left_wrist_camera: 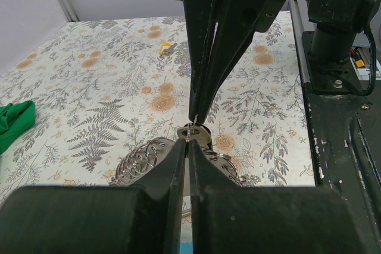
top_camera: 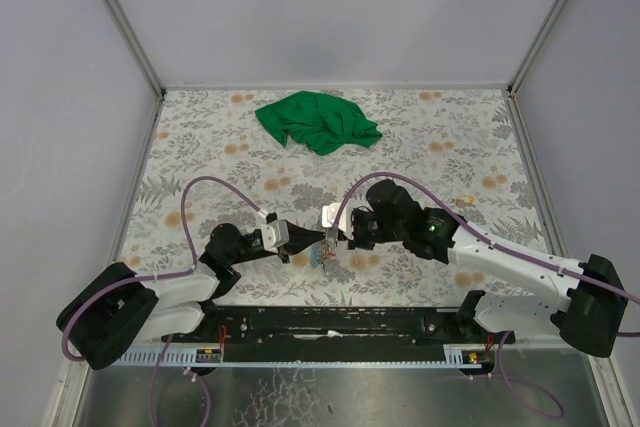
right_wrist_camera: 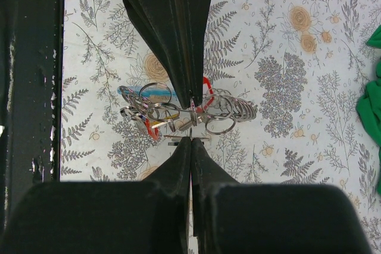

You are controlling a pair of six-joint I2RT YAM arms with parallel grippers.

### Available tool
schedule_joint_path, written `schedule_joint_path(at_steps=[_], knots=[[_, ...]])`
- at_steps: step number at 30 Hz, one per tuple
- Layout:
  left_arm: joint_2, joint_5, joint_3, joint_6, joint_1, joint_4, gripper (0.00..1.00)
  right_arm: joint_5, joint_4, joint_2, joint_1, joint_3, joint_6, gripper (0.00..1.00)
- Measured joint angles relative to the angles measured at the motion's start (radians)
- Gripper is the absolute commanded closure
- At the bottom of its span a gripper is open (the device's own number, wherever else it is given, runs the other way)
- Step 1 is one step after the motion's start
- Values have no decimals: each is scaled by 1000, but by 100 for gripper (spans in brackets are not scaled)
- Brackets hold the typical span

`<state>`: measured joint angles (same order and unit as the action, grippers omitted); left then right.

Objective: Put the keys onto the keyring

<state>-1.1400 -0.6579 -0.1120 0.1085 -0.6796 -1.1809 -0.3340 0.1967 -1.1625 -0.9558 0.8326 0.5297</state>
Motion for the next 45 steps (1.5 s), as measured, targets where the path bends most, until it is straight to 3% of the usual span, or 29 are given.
schedule_joint_path(at_steps=[45], knots=[[0,0,0,-1,0,0,100,13,-21,0,0,-6,-15,100]])
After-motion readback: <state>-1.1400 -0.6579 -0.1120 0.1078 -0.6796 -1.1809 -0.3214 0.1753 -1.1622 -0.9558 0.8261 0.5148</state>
